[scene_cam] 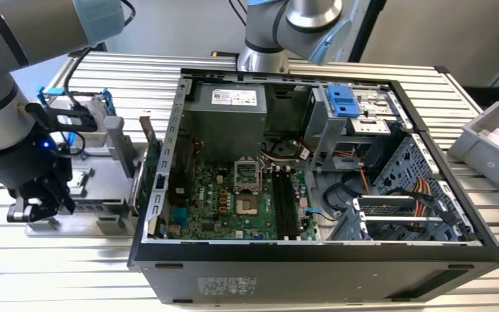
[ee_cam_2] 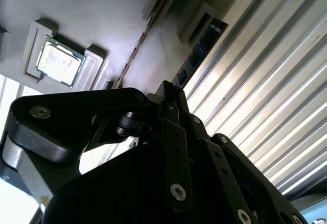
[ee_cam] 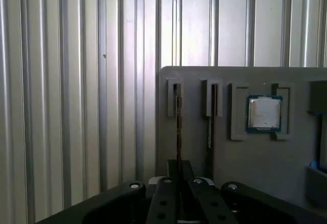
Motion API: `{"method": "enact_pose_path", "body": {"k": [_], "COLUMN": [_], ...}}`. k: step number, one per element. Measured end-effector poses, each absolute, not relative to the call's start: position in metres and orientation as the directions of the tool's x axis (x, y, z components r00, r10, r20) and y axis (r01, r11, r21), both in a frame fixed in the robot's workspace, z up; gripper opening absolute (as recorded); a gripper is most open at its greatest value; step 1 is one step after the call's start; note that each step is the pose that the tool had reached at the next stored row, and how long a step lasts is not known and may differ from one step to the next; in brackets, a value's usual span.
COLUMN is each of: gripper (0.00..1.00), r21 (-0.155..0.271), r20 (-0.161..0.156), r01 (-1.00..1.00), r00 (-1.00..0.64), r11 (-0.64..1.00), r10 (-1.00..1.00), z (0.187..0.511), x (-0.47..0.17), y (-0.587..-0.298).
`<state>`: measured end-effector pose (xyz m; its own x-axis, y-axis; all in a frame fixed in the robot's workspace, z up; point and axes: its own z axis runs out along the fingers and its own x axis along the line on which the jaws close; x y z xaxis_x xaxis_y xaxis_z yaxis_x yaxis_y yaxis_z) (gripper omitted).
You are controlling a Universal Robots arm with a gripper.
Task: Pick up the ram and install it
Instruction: 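Pick up the ram and move it above insertion slot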
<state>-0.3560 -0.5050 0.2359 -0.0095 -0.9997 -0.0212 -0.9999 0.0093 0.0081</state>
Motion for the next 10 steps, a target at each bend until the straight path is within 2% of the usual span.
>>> {"method": "enact_pose_path", "body": {"k": [10], "gripper": [0.0], "r21": [0.008], "r20": [-0.02], "r01": [-1.0], "r00": [-0.01], "r11": [0.009], "r10": [-1.0], "z": [0.2468], "x": [-0.356], "y": [-0.5049]}}
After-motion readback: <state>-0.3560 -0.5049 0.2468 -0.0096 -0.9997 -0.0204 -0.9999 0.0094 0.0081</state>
